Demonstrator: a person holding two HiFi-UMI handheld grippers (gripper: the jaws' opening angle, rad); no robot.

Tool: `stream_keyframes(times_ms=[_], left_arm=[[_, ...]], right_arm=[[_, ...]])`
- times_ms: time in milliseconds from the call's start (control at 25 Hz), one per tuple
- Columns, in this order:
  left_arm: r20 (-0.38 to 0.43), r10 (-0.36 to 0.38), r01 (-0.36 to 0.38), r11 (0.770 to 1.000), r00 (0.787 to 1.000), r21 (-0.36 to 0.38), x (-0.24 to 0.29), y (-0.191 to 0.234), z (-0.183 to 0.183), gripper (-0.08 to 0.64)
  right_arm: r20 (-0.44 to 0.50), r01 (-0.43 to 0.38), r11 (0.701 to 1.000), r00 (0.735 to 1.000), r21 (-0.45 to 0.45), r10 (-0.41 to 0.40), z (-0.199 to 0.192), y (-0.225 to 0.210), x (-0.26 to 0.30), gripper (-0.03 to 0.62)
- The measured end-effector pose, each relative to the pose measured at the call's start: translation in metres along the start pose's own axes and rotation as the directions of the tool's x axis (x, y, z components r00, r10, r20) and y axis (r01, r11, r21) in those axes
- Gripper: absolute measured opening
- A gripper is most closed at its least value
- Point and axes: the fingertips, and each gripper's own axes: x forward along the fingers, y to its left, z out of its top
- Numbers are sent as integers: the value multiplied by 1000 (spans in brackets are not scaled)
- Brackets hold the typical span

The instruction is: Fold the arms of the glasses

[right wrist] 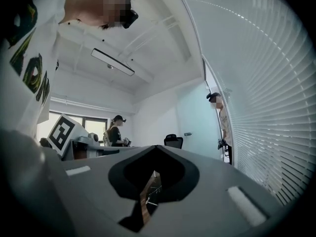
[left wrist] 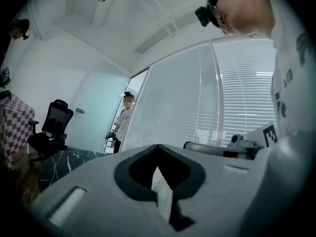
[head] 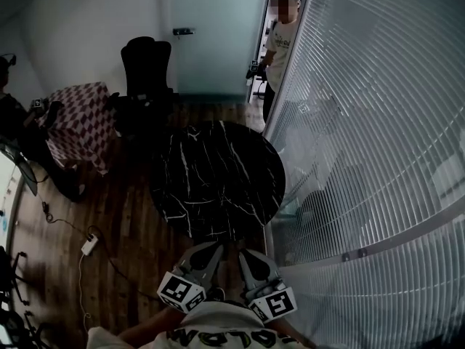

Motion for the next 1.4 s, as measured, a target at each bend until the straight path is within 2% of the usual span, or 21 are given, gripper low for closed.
stream_keyframes(times_ms=[160,400,640,1040,1200,1400], left_arm=[[12,2,-2,1000,1000,7,8,15,7,-2],[28,18,-19,1000,999,7,27,62,11,-2],[39,18,-18,1000,999,17,41,119,49,-2],[38,-8,7,1000,999,18,77,215,86,-2],[20,-35,33,997,999,72,91,232,89,-2],[7,-33,32,998,999,49,103,246,88,-2]], right_arm=[[-4,-32,999,999,1,32,4,-2,18,0],[12,-39,999,999,-8,39,-2,-18,66,0],[-3,-19,999,1000,-38,19,14,-25,136,0],[-8,6,999,1000,-48,-6,22,-41,245,0],[-11,32,999,999,-35,-33,16,-53,267,0],[-26,43,999,999,-33,-44,12,-65,283,0]])
